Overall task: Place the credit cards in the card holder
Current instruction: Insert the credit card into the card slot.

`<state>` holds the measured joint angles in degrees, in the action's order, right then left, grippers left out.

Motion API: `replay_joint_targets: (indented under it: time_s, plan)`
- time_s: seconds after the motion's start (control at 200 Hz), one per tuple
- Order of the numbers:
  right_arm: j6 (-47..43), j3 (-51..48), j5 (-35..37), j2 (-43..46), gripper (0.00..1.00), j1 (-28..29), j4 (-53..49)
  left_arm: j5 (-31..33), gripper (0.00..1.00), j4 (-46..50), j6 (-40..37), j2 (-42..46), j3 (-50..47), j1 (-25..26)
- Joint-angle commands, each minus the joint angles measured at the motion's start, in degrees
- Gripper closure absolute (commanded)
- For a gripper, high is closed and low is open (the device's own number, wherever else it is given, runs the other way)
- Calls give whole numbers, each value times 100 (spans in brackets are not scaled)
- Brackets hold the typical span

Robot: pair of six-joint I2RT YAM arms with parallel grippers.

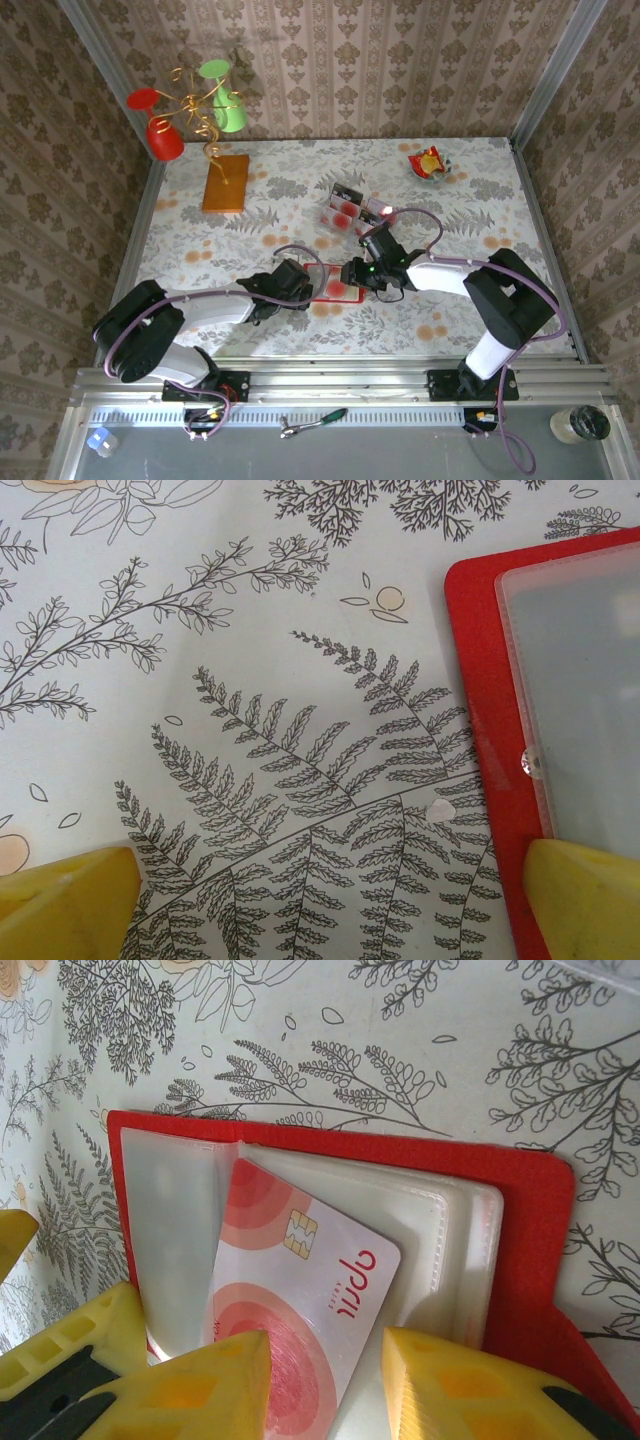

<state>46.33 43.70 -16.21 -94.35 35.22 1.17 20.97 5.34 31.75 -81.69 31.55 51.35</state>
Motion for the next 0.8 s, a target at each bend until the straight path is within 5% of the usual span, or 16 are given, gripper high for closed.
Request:
replay_joint_targets:
  time_s: [0.0, 0.795]
  plan:
    - [56, -42, 153, 5, 63, 43, -192, -49, 0, 72, -11, -137, -79, -10]
    - [-75, 191, 6, -56, 70, 48, -207, -32, 0, 89, 9, -110, -104, 5]
